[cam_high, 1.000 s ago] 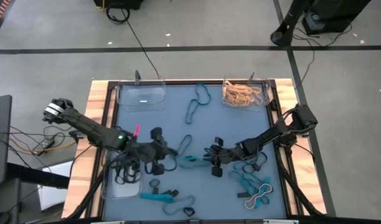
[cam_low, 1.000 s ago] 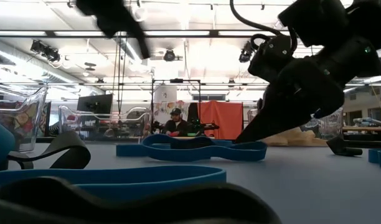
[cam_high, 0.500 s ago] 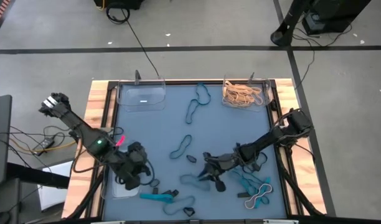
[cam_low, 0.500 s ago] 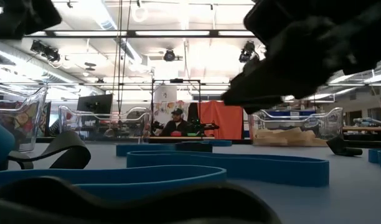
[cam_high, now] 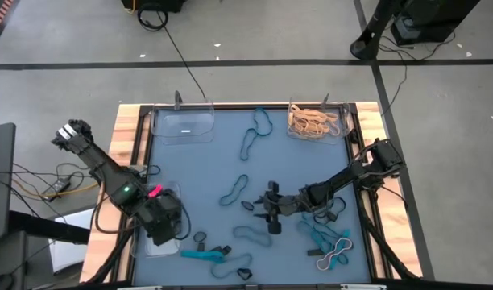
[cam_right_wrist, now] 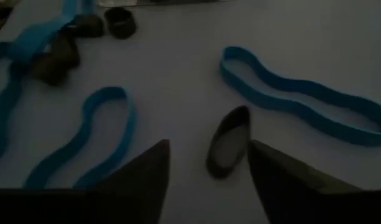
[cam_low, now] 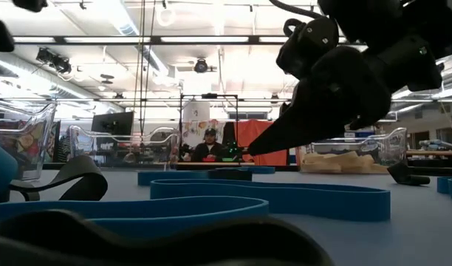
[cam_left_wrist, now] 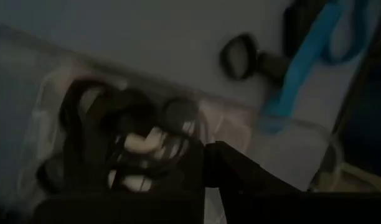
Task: Sort rubber bands into baskets
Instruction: Put the small black rubber band into the bottom left transparent bin
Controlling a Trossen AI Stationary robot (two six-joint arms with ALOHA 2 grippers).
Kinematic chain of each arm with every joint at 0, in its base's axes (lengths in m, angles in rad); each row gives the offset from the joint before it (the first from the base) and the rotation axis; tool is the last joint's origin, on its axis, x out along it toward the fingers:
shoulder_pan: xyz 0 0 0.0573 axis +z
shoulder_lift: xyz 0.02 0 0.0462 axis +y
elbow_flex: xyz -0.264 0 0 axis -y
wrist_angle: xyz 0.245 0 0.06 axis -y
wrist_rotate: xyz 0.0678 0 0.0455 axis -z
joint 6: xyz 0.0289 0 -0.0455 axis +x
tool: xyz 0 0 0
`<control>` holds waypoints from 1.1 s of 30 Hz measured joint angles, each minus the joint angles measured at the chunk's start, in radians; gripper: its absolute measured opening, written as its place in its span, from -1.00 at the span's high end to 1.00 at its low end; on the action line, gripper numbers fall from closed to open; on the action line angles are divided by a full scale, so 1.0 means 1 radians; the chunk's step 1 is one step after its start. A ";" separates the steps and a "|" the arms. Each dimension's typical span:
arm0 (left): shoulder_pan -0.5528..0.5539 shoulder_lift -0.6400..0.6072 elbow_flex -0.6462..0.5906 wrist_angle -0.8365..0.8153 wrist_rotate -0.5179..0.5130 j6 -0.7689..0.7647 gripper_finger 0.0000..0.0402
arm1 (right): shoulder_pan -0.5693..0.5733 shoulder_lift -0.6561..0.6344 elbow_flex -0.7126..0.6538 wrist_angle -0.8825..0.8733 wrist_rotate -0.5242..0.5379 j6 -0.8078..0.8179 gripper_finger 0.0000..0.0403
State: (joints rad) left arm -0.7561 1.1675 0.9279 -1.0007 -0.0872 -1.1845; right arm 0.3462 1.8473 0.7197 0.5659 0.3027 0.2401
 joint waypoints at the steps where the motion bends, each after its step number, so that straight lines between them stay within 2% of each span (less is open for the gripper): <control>1: -0.006 0.000 0.000 -0.022 0.005 -0.012 0.79 | 0.000 0.000 0.000 0.000 0.014 0.000 -0.20; 5: -0.030 0.000 0.000 -0.121 0.018 -0.083 0.80 | -0.004 0.000 0.000 0.005 0.028 0.006 -0.48; 8: -0.041 0.000 0.000 -0.157 0.007 -0.134 0.78 | -0.016 0.000 0.000 -0.009 0.021 0.040 -0.56; 12: -0.045 0.000 -0.003 -0.155 0.003 -0.162 0.65 | -0.020 0.000 0.000 -0.007 0.017 0.053 -0.55; 18: -0.045 0.000 -0.003 -0.180 0.002 -0.181 0.22 | -0.019 0.000 0.000 -0.015 0.014 0.056 -0.47; 22: -0.045 0.000 -0.003 -0.292 0.020 -0.221 -0.04 | -0.027 0.000 0.000 -0.021 0.022 0.052 -0.46; 25: -0.045 0.000 -0.004 -0.392 0.034 -0.272 -0.13 | -0.036 0.000 0.000 -0.033 0.023 0.056 -0.46; 29: -0.044 0.000 -0.001 -0.425 -0.047 -0.302 -0.15 | -0.061 0.000 0.010 -0.070 0.011 0.095 -0.45; 33: -0.044 0.000 0.049 -0.431 -0.190 -0.289 -0.13 | -0.092 0.000 0.085 -0.195 -0.046 0.092 -0.44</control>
State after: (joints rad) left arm -0.8001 1.1679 0.9767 -1.4314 -0.2772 -1.4738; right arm 0.2543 1.8477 0.8043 0.3714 0.2571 0.3317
